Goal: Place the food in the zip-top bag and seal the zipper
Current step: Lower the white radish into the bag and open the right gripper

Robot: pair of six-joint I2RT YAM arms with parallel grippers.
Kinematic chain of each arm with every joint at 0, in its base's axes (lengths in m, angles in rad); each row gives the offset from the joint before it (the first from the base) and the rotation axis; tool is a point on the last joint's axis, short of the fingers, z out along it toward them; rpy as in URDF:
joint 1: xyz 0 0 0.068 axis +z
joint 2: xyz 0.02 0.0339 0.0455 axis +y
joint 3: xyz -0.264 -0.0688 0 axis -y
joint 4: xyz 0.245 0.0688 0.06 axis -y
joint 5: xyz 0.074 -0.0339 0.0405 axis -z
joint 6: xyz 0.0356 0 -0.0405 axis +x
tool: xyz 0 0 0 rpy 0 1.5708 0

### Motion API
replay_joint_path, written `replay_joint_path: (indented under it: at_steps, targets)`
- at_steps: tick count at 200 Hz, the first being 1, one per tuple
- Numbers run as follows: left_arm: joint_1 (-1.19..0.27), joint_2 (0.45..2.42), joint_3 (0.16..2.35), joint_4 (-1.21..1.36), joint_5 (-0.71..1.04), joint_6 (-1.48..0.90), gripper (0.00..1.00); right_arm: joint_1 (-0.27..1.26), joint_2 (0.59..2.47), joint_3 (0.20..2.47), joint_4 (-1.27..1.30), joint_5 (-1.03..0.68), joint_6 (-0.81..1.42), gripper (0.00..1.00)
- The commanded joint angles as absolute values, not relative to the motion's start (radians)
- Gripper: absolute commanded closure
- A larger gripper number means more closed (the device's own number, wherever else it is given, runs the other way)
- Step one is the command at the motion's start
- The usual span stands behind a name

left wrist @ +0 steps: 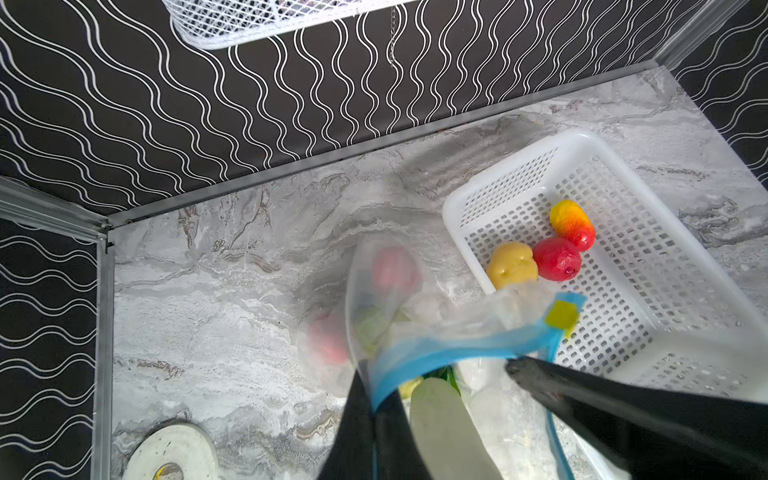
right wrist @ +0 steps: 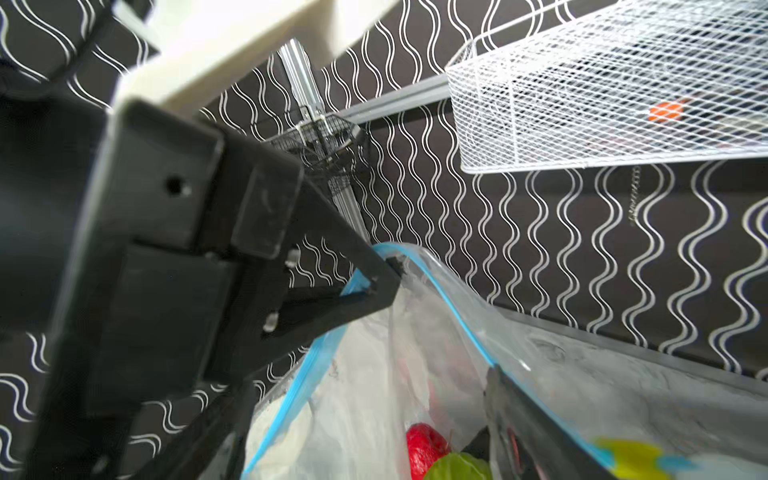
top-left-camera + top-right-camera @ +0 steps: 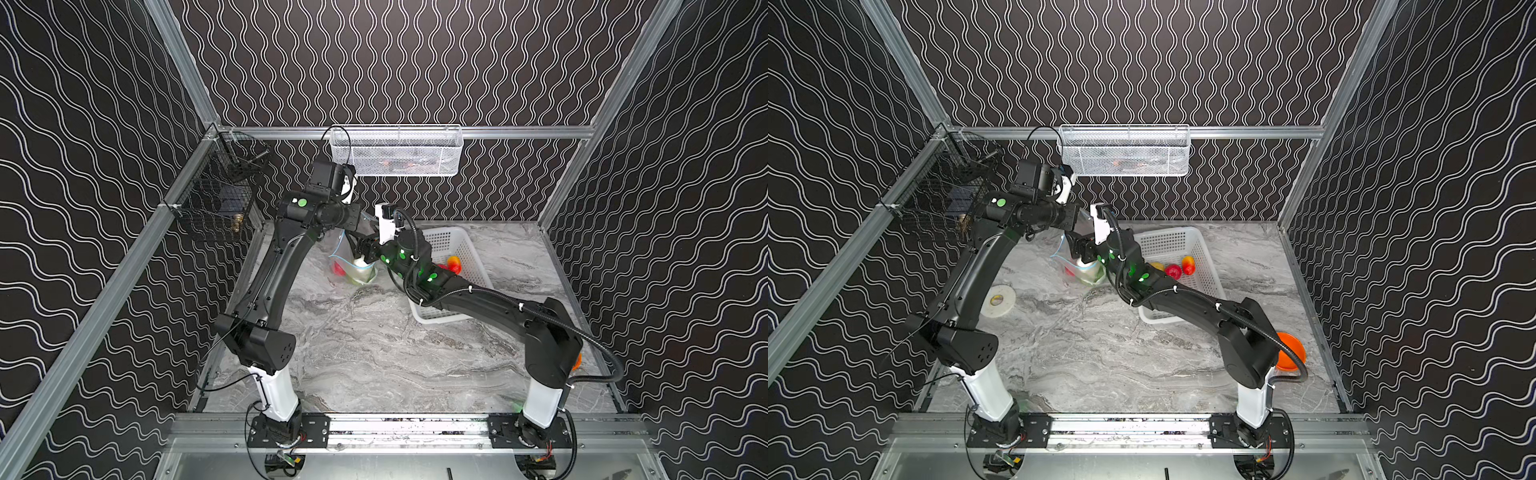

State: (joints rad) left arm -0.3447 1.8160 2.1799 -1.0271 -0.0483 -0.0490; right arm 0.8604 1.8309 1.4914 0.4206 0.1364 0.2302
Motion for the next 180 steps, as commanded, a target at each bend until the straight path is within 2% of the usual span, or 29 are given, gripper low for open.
replay_joint_path:
  at_steps: [1,61,117,166,180]
  targets:
    - [-0.347,1.820,2.195,-1.022,-0.067,-0.035,1.00,0.852,1.793,1.517,0.311,0.138,0.252,0.14]
    - [-0.359,1.836,2.204,-1.024,-0.082,-0.036,1.00,0.820,1.743,1.603,-0.028,0.137,0.399,0.22]
    - [-0.370,1.837,2.216,-1.027,-0.133,-0.031,1.00,0.818,1.762,1.621,-0.167,0.088,0.491,0.32]
    - [-0.371,1.811,2.177,-1.019,-0.141,-0.030,1.00,0.819,1.830,1.658,-0.207,0.022,0.553,0.49]
    - [-0.371,1.801,2.165,-1.016,-0.151,-0.033,1.00,0.819,1.861,1.691,-0.235,0.025,0.566,0.67]
